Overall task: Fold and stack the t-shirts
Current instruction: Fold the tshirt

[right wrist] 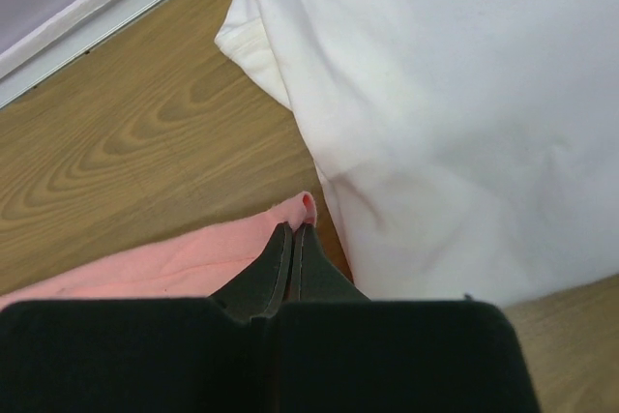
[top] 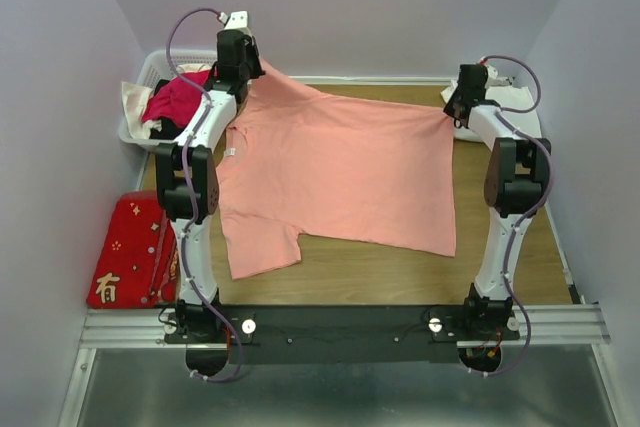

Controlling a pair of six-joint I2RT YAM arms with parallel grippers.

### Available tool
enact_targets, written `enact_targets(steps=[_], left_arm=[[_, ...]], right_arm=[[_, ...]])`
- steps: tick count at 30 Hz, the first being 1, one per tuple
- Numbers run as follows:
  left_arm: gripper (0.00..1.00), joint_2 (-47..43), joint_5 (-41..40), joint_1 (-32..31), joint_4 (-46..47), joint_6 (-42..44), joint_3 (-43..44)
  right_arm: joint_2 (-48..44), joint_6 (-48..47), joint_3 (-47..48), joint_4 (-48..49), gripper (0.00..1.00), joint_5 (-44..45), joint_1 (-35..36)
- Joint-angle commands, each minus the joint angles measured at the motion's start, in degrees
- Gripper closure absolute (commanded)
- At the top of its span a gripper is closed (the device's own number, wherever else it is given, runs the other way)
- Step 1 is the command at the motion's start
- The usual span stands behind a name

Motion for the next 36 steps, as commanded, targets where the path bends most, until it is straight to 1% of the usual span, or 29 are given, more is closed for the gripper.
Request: enact_targets(steps=[1, 10, 21, 31, 36], left_arm=[[1.0, -5.67, -1.05, 0.21, 1.52, 0.77, -5.42], [1.0, -11.39, -3.68, 0.21, 1.78, 0.42, -13.34], [1.0, -18.95, -8.87, 0.21, 1.78, -0.29, -21.87], [1.0, -23.25, -8.78, 0.21, 0.2, -1.87, -32.14], [1.0, -24.92, -9.75, 0.21, -1.03, -3.01, -35.84]], right_arm=[[-7.67, 0.24, -4.9, -0.33, 0.99, 1.33, -0.37], [-13.84, 0.77, -12.82, -0.33, 0.99, 0.02, -0.37], [-20.43, 1.12, -21.96, -0.85, 0.99, -1.91, -0.37], [-25.09, 1.91, -29.17, -2.17, 0.99, -4.63, -0.37], [-27.02, 2.97, -33.56, -2.87, 0.99, -5.6, -0.37]])
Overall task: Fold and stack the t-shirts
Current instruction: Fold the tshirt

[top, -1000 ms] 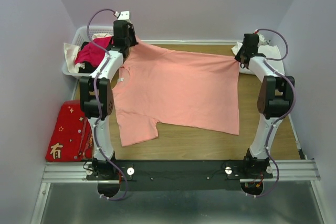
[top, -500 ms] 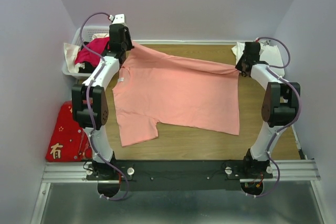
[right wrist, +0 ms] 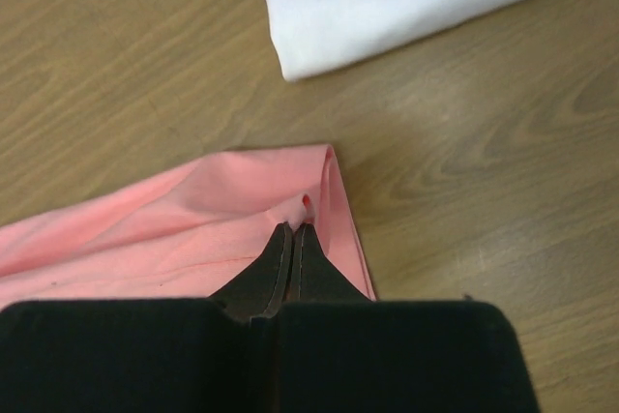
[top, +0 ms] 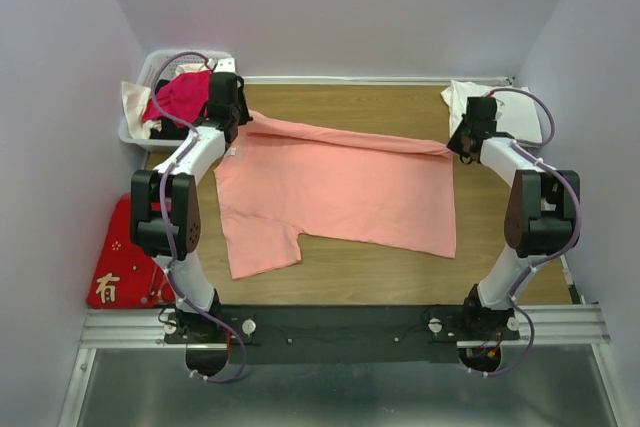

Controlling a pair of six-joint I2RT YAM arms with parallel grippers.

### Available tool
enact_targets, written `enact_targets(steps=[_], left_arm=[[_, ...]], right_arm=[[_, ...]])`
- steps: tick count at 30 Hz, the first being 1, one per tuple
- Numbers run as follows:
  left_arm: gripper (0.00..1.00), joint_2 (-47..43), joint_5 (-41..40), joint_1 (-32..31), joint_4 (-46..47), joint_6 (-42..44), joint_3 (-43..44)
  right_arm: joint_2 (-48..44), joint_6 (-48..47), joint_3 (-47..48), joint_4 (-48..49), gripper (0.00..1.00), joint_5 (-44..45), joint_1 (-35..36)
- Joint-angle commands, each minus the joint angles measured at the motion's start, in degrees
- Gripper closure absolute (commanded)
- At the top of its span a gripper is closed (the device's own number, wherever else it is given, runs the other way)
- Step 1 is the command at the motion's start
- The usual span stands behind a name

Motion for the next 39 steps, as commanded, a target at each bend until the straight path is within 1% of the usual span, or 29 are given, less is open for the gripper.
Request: enact_targets(steps=[1, 11, 14, 15, 16, 18, 19, 22, 25, 26, 33, 39], left_arm=[[1.0, -3.68, -2.69, 0.21, -1.18, -1.74, -3.52], [1.0, -4.74, -5.59, 0.13, -4.17, -4.29, -8.62], [1.0, -4.65, -7.69, 0.13, -7.94, -6.83, -7.93], [1.0, -4.3, -8.31, 0.13, -10.56, -7.54, -7.49], [1.0, -4.04, -9.1, 0.13, -12.42, -10.16, -7.05], [1.0, -2.81, -10.34, 0.04, -17.68, -11.84, -5.47], [1.0, -2.45, -10.69, 0.04, -19.01, -12.72, -5.29], [1.0, -2.62, -11.48, -0.23, -20.96, -14.31, -6.77], [1.0, -3.94, -12.09, -0.23, -22.01, -15.45, -8.71], [0.98, -4.21, -12.62, -0.23, -22.45, -15.8, -9.24], [0.94, -8.07, -13.5, -0.23, -25.79, -17.74, -10.82], [0.92, -11.23, -14.12, -0.31, -27.55, -18.0, -12.05]], right_arm=[[-2.96, 1.35, -4.32, -2.31, 0.99, -1.63, -0.37], [-4.37, 3.81, -10.21, -4.59, 0.99, -0.75, -0.37], [-4.98, 4.43, -11.0, -5.29, 0.99, -0.92, -0.37], [-5.16, 4.69, -11.01, -5.64, 0.99, -0.92, -0.37], [-5.33, 4.87, -10.92, -5.91, 0.99, -0.92, -0.37], [-6.38, 5.39, -10.92, -7.31, 0.94, -0.31, -0.37], [-6.82, 5.48, -10.92, -7.84, 0.85, -0.22, -0.37], [-9.28, 6.1, -11.71, -9.51, 0.73, 0.31, -0.37], [-12.35, 7.15, -13.29, -10.92, 0.68, 0.75, -0.37], [-13.32, 7.33, -13.9, -11.18, 0.67, 0.75, -0.37], [-18.34, 7.86, -15.93, -12.15, 0.66, 0.57, -0.37], [-17.47, 8.47, -15.31, -12.15, 0.66, -2.5, -0.37]])
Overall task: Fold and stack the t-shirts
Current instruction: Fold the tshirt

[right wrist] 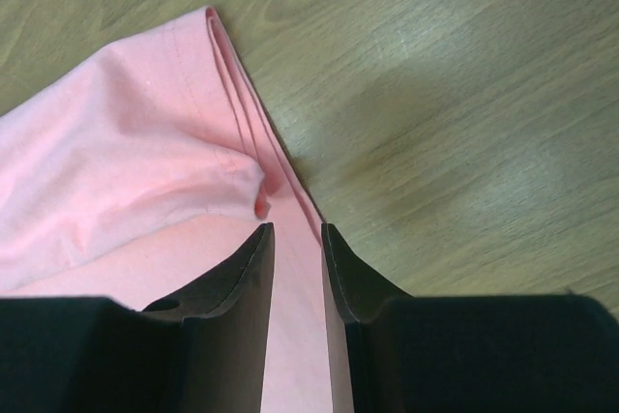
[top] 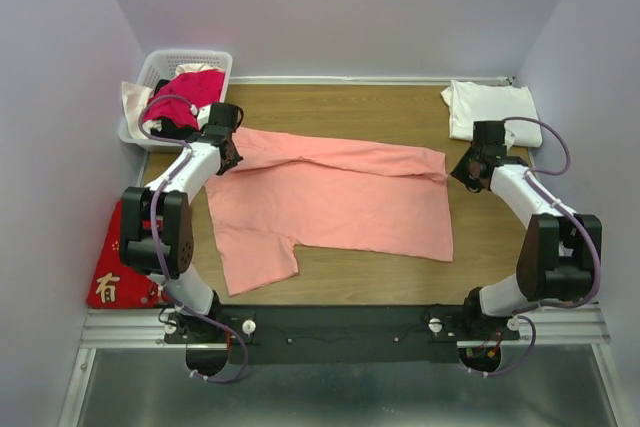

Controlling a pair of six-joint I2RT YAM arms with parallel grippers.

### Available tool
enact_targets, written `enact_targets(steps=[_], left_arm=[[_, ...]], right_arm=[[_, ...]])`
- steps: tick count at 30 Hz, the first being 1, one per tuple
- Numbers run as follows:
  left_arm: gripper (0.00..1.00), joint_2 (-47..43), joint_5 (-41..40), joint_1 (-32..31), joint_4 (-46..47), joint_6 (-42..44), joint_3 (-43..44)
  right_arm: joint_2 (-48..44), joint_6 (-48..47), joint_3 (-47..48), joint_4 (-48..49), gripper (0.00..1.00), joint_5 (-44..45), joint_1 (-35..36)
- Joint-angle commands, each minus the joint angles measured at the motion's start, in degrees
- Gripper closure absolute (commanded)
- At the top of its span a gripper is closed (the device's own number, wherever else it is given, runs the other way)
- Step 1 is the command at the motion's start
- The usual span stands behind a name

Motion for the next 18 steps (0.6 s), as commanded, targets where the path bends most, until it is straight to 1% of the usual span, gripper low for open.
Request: enact_targets(steps=[1, 11, 18], left_arm=[[0.92, -4.24, -3.06, -0.38, -2.61, -1.15, -0.71], [0.93, -8.73, -1.56, -0.38, -2.7, -0.1, -2.47], [0.93, -12.15, -3.14, -0.29, -4.81, -0.18, -2.73]], right_arm=[[0.63, 1.37, 0.07, -1.64, 0.66, -2.02, -0.37], [8.01, 1.02, 6.49, -1.46, 0.66, -6.59, -0.37], [10.3, 0.93, 8.86, -0.41, 0.66, -9.23, -0.28]])
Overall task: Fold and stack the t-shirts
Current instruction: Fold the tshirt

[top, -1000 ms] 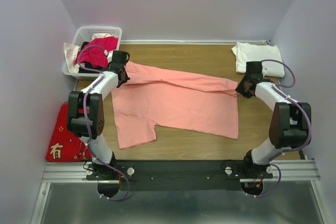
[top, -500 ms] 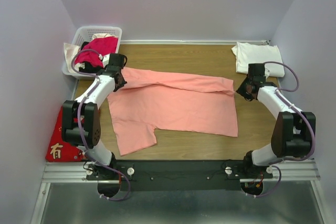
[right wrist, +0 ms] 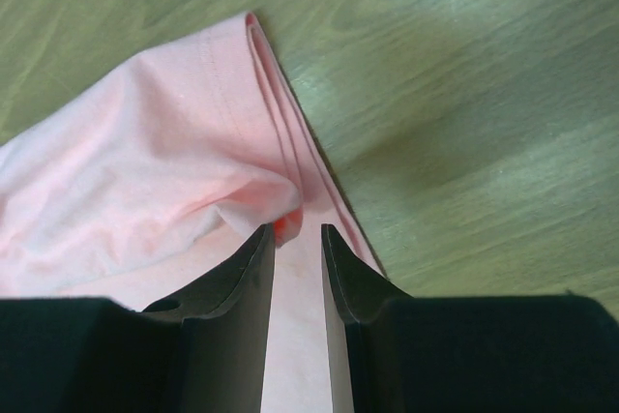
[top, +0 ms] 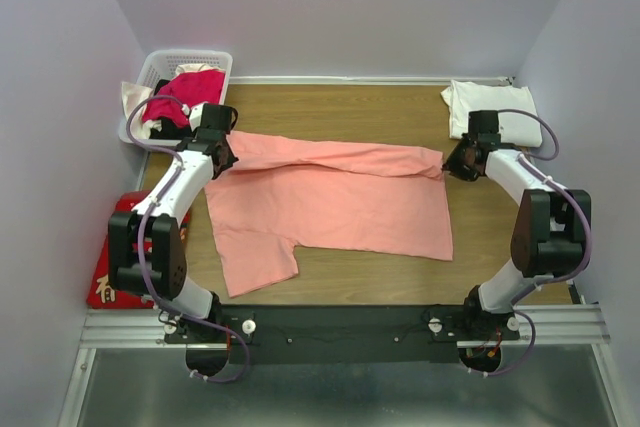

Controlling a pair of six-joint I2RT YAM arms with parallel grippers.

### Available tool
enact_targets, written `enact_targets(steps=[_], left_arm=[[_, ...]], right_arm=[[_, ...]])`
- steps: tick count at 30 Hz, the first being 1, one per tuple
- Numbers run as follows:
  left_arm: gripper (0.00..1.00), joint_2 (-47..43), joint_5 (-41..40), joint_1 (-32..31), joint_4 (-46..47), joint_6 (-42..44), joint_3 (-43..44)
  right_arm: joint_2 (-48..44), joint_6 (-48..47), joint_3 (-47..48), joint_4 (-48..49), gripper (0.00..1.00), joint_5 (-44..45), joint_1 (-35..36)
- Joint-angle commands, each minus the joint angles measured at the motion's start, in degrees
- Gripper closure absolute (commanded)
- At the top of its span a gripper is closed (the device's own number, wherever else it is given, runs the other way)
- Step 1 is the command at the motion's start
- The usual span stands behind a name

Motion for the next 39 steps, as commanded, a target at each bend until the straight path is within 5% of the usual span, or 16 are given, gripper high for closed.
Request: enact_targets(steps=[1, 16, 30, 39], left_arm=[[0.93, -4.13, -2.64, -0.38, -2.47, -0.03, -0.48], [0.93, -10.64, -4.75, -0.29, -7.4, -0.12, 0.75], [0.93, -8.97, -3.08, -0.29, -6.26, 1.11, 0.14], [0.93, -9.15, -2.2, -0.29, -5.99, 1.11, -0.22]], right_arm=[[1.98, -0.03, 2.37, 0.25, 0.66, -3.07, -0.28], [-1.97, 1.98, 3.25, 2.27, 0.78, -5.18, -0.19], [12.08, 1.55, 10.11, 3.76, 0.78, -16.24, 3.67], [16.13, 2.95, 8.53, 2.28, 0.78, -15.21, 5.79]])
